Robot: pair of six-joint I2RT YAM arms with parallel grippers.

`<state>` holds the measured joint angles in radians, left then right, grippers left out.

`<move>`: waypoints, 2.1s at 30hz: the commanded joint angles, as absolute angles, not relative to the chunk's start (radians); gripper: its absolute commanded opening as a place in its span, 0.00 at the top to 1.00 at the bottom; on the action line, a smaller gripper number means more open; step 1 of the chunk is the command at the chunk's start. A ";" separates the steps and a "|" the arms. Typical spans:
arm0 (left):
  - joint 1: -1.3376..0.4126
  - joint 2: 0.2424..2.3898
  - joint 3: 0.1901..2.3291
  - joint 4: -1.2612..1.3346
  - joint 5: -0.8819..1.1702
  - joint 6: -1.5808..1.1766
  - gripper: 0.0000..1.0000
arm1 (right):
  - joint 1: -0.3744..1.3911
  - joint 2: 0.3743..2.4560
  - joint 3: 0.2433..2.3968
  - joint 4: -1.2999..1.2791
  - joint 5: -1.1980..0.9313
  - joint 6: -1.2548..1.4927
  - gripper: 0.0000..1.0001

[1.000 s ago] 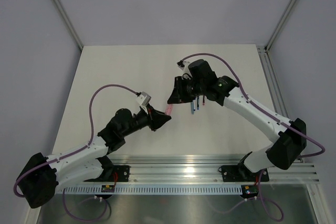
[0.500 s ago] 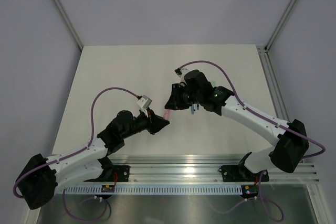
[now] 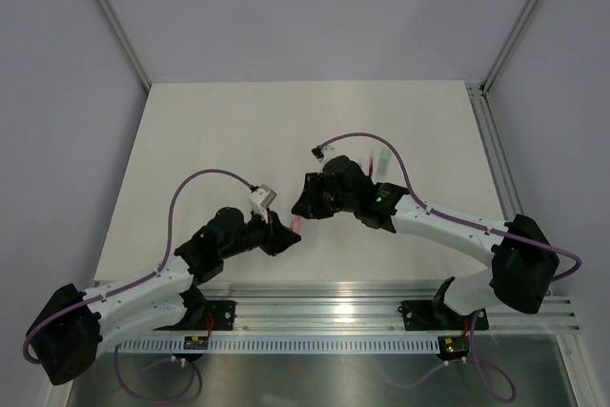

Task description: Insert the pens into the pen caps

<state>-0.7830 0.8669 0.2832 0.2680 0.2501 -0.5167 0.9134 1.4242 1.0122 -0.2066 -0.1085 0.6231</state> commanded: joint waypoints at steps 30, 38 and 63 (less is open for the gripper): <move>-0.756 0.865 0.414 0.454 0.005 -0.497 0.04 | 0.540 1.940 1.520 -0.615 -0.094 0.327 1.00; -0.756 0.885 0.422 0.439 -0.035 -0.503 0.01 | 0.512 2.132 1.654 -0.634 -0.078 0.299 1.00; -0.756 0.859 0.396 0.431 -0.134 -0.523 0.01 | 0.503 1.674 1.590 -0.433 -0.032 0.368 0.01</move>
